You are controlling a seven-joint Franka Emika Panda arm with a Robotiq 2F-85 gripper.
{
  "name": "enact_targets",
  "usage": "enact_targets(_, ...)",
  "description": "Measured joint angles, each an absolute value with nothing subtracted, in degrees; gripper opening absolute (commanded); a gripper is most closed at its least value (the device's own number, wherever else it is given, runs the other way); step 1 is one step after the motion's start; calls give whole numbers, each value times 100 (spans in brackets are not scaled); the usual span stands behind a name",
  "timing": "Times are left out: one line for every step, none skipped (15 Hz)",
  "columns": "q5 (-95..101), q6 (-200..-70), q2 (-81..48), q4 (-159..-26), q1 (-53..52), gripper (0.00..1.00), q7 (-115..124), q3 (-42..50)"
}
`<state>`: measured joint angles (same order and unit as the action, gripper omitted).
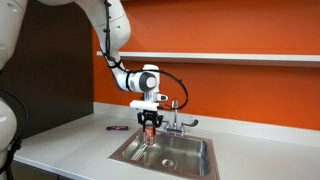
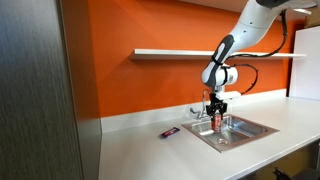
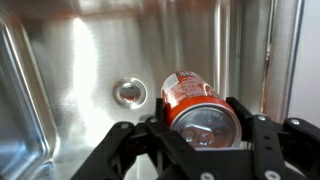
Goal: Take the red can out of the sink and place it on the left side of the counter.
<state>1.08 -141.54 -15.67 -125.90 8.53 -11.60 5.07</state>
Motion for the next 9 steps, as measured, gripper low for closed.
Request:
enact_targets(158,-14119,-1505,-12646,832,38,-1160,508)
enact_targets(202,-14098,-1453,-12701,806,38,-1160,508)
enact_targets(240,-14081,-1398,-12760,774,38,-1160,508)
enact_targets(274,-14071,-1343,-12821,736,38,-1160,507)
enact_targets(305,-14065,-1290,-12880,692,38,-1160,505)
enact_targets(335,-14059,-1233,-12943,642,38,-1160,499)
enact_targets(364,-14054,-1179,-13004,590,38,-1160,493)
enact_targets(389,-14049,-1125,-13065,533,38,-1160,481)
enact_targets(403,-14044,-1071,-13120,483,38,-1160,462)
